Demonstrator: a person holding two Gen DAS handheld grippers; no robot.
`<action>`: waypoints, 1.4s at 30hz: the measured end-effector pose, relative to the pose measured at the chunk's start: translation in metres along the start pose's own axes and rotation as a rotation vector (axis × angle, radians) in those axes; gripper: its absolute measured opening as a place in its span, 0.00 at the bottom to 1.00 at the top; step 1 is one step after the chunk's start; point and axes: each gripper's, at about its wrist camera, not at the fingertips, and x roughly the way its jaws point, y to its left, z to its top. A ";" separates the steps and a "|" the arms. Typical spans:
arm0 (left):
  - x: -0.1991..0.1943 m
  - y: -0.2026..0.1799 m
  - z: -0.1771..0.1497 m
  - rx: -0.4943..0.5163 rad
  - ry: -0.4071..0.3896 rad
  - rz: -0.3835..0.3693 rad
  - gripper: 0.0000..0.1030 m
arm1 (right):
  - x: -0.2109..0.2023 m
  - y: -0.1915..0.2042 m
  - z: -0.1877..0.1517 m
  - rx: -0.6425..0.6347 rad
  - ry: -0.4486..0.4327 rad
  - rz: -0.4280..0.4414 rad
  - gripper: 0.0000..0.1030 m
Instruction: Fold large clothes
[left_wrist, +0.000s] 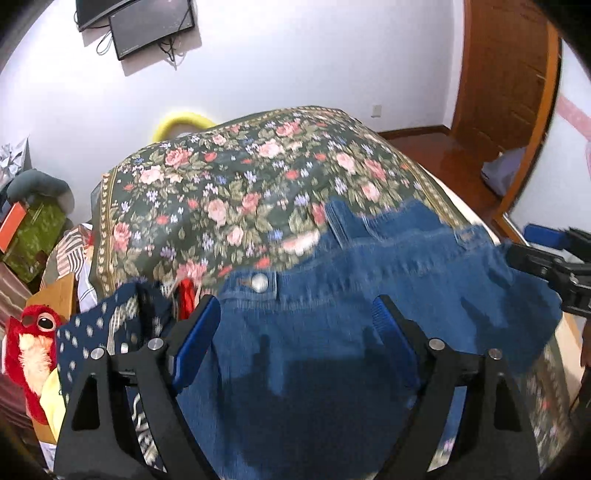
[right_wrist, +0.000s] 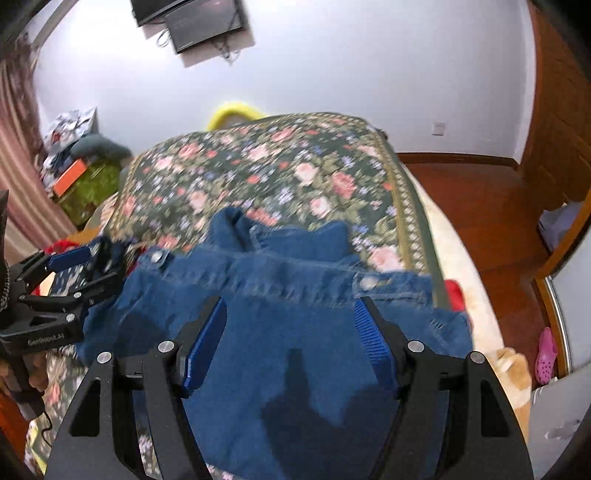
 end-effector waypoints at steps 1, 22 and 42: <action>-0.004 -0.002 -0.008 0.004 0.005 -0.001 0.82 | 0.000 0.006 -0.007 -0.009 0.007 0.012 0.66; 0.027 -0.032 -0.102 -0.051 0.049 -0.011 0.88 | 0.038 -0.027 -0.081 0.028 0.202 -0.034 0.66; -0.018 0.064 -0.149 -0.438 -0.010 0.118 0.91 | -0.018 -0.070 -0.113 0.124 0.134 -0.098 0.67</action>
